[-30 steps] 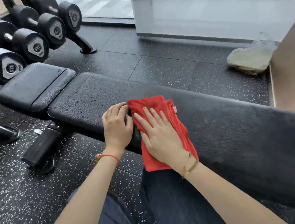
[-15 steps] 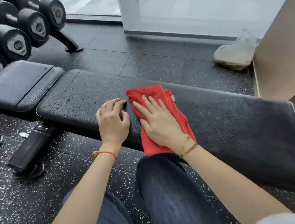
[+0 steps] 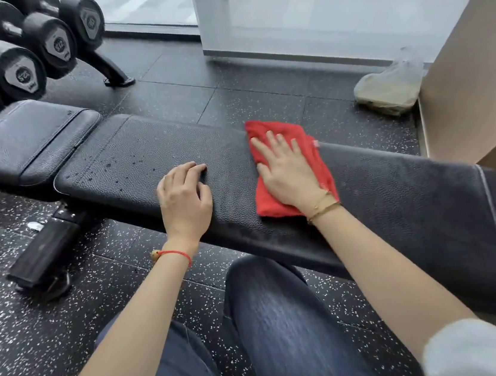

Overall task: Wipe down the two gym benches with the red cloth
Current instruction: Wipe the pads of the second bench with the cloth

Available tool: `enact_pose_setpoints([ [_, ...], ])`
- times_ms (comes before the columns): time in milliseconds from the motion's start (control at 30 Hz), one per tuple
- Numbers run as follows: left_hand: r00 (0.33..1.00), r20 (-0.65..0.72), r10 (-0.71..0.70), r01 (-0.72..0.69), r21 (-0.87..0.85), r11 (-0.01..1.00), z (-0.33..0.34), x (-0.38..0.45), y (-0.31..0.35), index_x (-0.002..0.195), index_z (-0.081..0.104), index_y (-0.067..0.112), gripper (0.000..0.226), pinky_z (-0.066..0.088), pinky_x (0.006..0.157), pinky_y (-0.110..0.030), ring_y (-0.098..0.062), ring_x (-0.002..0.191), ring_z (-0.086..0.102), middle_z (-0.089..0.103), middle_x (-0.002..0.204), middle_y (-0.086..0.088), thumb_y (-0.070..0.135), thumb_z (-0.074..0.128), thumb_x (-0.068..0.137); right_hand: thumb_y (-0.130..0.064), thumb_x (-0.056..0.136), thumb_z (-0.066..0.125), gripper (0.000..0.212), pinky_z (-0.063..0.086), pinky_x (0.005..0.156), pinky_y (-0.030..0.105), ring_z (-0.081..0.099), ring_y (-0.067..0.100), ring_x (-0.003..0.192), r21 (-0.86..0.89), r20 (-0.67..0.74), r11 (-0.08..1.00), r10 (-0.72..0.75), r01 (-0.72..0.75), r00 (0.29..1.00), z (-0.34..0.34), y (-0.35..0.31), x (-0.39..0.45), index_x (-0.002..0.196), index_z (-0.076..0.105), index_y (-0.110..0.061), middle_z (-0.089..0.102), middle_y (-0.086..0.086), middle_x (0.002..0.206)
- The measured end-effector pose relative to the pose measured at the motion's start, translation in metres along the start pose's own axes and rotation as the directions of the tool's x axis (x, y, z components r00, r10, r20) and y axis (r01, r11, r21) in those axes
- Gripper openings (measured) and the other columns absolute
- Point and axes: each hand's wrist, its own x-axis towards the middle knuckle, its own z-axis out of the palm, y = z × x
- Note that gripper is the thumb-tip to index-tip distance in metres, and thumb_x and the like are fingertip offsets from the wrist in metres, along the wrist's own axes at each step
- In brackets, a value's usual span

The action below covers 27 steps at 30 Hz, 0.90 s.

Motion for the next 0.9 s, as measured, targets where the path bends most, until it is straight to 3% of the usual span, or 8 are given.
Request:
enact_pose_setpoints([
  [100,1.000,-0.006,-0.008,0.008,-0.016,1.000,-0.001,0.001,0.000,0.122,0.065,0.018,0.035,0.029,0.112,-0.046,-0.023,0.126,0.050,0.061,0.130,-0.001,0.017,0.052,0.089,-0.033,0.100,0.036,0.057,-0.003,0.122,0.037,0.008,0.021,0.151,0.046,0.035,0.985,-0.169,0.168,0.985,0.007,-0.026,-0.033,0.155,0.018,-0.030,0.010,0.004,0.164],
  [200,1.000,-0.006,0.001,-0.001,-0.027,1.000,-0.002,0.000,0.000,0.122,0.065,0.018,0.035,0.029,0.112,-0.045,-0.023,0.126,0.050,0.061,0.130,-0.001,0.016,0.052,0.090,-0.034,0.100,0.035,0.057,-0.001,0.123,0.035,0.007,0.016,0.151,0.049,0.035,0.973,-0.226,0.224,0.974,0.002,-0.008,-0.079,0.154,0.016,-0.033,0.010,-0.002,0.164],
  [400,1.000,0.020,0.009,-0.009,-0.009,1.000,-0.003,-0.001,0.001,0.127,0.062,0.016,0.037,0.027,0.115,-0.044,-0.024,0.129,0.047,0.058,0.134,-0.003,0.015,0.049,0.092,-0.032,0.101,0.038,0.056,0.001,0.123,0.037,0.011,0.019,0.151,0.024,-0.008,0.999,0.048,-0.048,0.999,-0.018,0.073,-0.086,0.154,0.019,-0.032,0.013,0.001,0.163],
  [500,1.000,0.018,0.002,-0.002,-0.007,1.000,-0.003,-0.002,0.003,0.128,0.062,0.015,0.038,0.027,0.116,-0.045,-0.024,0.130,0.046,0.058,0.135,-0.004,0.014,0.049,0.092,-0.032,0.102,0.035,0.056,0.001,0.122,0.041,0.010,0.025,0.150,-0.009,-0.035,0.989,0.146,-0.146,0.989,-0.018,0.068,-0.046,0.155,0.019,-0.027,0.011,0.008,0.163],
  [600,1.000,0.025,0.002,-0.002,-0.004,1.000,-0.004,-0.003,0.005,0.127,0.062,0.014,0.038,0.027,0.116,-0.044,-0.024,0.130,0.046,0.058,0.135,-0.004,0.015,0.048,0.092,-0.032,0.102,0.035,0.056,0.000,0.122,0.041,0.009,0.024,0.151,0.008,-0.004,0.999,0.054,-0.054,0.999,-0.009,0.033,-0.028,0.155,0.018,-0.026,0.009,0.009,0.163],
  [733,0.998,0.062,0.010,-0.012,0.021,1.000,-0.007,0.000,0.006,0.128,0.060,0.013,0.037,0.026,0.115,-0.044,-0.025,0.131,0.045,0.058,0.135,-0.006,0.015,0.050,0.092,-0.032,0.101,0.037,0.057,0.000,0.123,0.037,0.009,0.020,0.151,0.045,0.022,0.991,-0.126,0.125,0.992,-0.006,0.011,-0.067,0.155,0.018,-0.030,0.011,0.003,0.163],
  [800,0.996,0.085,0.002,-0.006,0.051,0.999,-0.008,0.002,0.009,0.129,0.059,0.012,0.038,0.026,0.116,-0.045,-0.025,0.132,0.045,0.057,0.136,-0.007,0.015,0.049,0.093,-0.032,0.101,0.037,0.057,0.000,0.123,0.035,0.009,0.018,0.151,0.056,0.010,0.990,-0.131,0.130,0.991,-0.007,0.024,-0.096,0.154,0.017,-0.032,0.011,0.000,0.163],
  [900,0.994,0.105,-0.025,0.021,0.035,0.999,-0.010,0.001,0.018,0.131,0.058,0.012,0.038,0.022,0.119,-0.047,-0.024,0.134,0.043,0.054,0.139,-0.006,0.013,0.047,0.094,-0.032,0.101,0.038,0.057,0.001,0.123,0.036,0.010,0.018,0.151,0.058,-0.012,0.998,-0.009,0.010,1.000,-0.013,0.054,-0.114,0.154,0.019,-0.032,0.013,-0.001,0.163],
])
